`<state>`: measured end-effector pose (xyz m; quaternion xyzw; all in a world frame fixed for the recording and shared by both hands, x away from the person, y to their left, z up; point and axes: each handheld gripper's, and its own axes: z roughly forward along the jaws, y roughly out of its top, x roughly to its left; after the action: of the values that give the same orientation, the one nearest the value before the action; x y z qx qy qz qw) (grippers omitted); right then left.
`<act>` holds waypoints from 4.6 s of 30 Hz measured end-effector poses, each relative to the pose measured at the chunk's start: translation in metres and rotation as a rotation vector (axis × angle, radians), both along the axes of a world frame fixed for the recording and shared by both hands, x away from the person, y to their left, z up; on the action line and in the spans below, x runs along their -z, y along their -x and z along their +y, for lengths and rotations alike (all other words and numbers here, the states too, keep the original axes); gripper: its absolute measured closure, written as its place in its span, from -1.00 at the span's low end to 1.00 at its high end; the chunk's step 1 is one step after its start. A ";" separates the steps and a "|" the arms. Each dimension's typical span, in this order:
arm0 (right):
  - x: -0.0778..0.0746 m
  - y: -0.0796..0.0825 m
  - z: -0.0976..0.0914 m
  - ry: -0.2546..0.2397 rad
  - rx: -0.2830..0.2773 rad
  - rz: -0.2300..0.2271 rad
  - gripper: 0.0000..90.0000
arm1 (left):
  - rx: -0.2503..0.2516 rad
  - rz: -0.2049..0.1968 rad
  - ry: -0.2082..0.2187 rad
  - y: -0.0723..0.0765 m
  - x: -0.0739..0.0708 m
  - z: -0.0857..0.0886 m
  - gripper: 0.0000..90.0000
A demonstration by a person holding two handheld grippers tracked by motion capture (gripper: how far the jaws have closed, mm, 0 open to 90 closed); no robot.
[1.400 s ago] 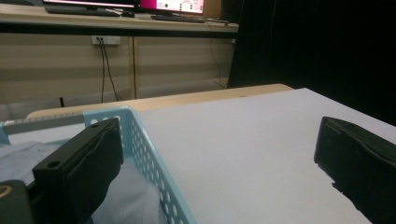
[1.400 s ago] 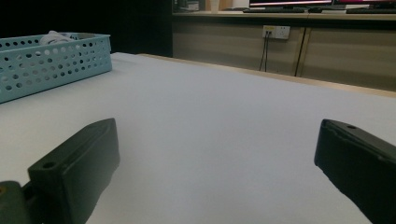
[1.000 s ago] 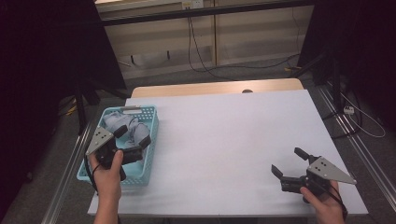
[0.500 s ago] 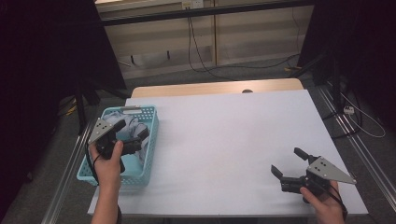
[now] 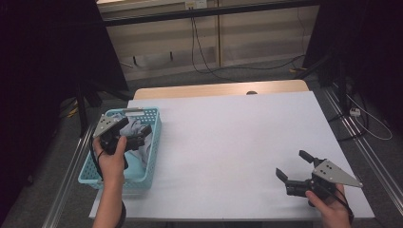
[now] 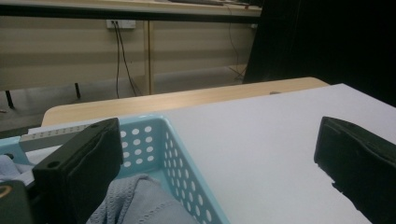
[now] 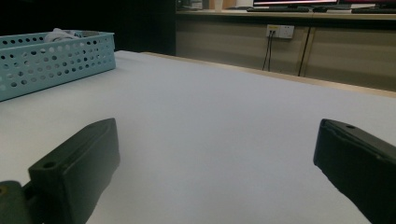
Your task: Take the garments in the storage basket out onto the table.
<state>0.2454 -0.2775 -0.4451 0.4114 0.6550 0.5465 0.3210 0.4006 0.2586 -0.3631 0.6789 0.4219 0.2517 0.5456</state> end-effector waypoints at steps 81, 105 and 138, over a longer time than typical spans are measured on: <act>0.000 0.000 0.000 -0.021 -0.028 0.009 -0.99 | -0.389 0.407 -0.108 -0.078 0.070 0.014 -0.94; 0.000 0.000 0.000 -0.028 -0.041 0.015 -0.99 | -0.476 0.576 -0.152 -0.077 0.076 0.012 -0.35; 0.001 -0.002 -0.001 -0.040 -0.031 0.018 -0.99 | -0.423 0.695 -0.036 -0.068 0.020 0.035 0.36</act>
<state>0.2470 -0.2789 -0.4460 0.4124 0.6533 0.5605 0.2983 0.4685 0.2936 -0.3834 0.6311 0.7071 0.1213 0.2949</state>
